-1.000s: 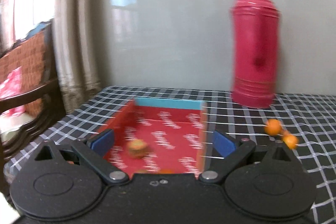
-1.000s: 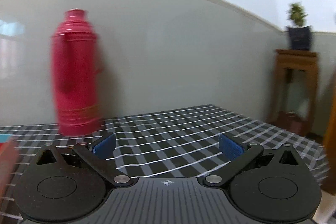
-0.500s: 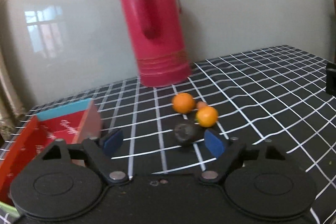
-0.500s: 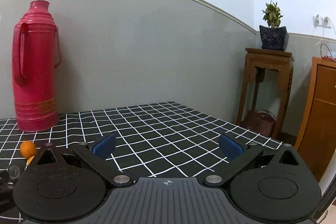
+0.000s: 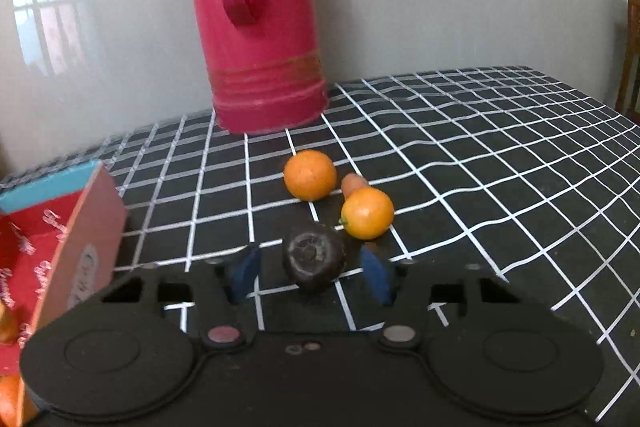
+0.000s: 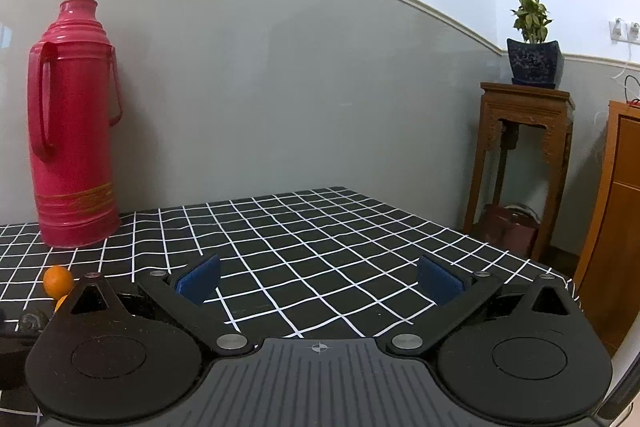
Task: Organize fruits
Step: 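Move the left gripper to the dark round fruit and grasp it, then carry the dark fruit into the red box and open the left gripper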
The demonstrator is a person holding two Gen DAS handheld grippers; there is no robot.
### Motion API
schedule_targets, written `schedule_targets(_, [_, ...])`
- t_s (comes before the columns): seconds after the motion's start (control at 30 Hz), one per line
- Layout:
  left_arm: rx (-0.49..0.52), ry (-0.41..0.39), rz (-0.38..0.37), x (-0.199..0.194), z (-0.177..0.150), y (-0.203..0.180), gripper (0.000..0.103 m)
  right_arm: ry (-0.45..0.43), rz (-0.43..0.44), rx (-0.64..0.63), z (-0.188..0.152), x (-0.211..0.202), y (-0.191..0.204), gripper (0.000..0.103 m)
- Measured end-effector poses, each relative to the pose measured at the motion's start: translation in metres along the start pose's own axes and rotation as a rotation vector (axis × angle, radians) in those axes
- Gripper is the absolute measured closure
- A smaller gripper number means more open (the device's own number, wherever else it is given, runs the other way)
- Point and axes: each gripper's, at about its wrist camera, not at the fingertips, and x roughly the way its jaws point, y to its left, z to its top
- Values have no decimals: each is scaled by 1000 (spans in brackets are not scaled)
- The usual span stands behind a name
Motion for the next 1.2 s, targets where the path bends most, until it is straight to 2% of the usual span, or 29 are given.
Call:
schedule_targets(0.03, [-7, 12, -9, 4, 0, 1, 73, 1, 4, 1, 0, 0, 0, 0])
schedule_targets(0.13, [-23, 17, -21, 6, 1, 3, 75, 3, 15, 5, 0, 1, 0, 0])
schedule_targets(0.27, [-25, -10, 5, 1, 0, 0, 75, 1, 26, 1, 0, 0, 2, 0])
schedule_targets(0.57, [-42, -146, 163, -41, 2, 15, 75, 6, 64, 8, 2, -4, 10, 0])
schedule_targets(0.77, [-101, -187, 290, -64, 2, 44, 75, 7, 105, 2, 0, -10, 24, 0])
schedule_targets(0.87, [-143, -178, 361, -70, -1, 62, 75, 8, 126, -10, -1, -12, 34, 0])
schedule_targets(1.03, [-222, -115, 473, -73, -8, 95, 75, 14, 170, -27, -3, -15, 51, 0])
schedule_targets(1.2, [-299, -37, 530, -76, -19, 126, 75, 20, 219, -48, -6, -19, 72, 0])
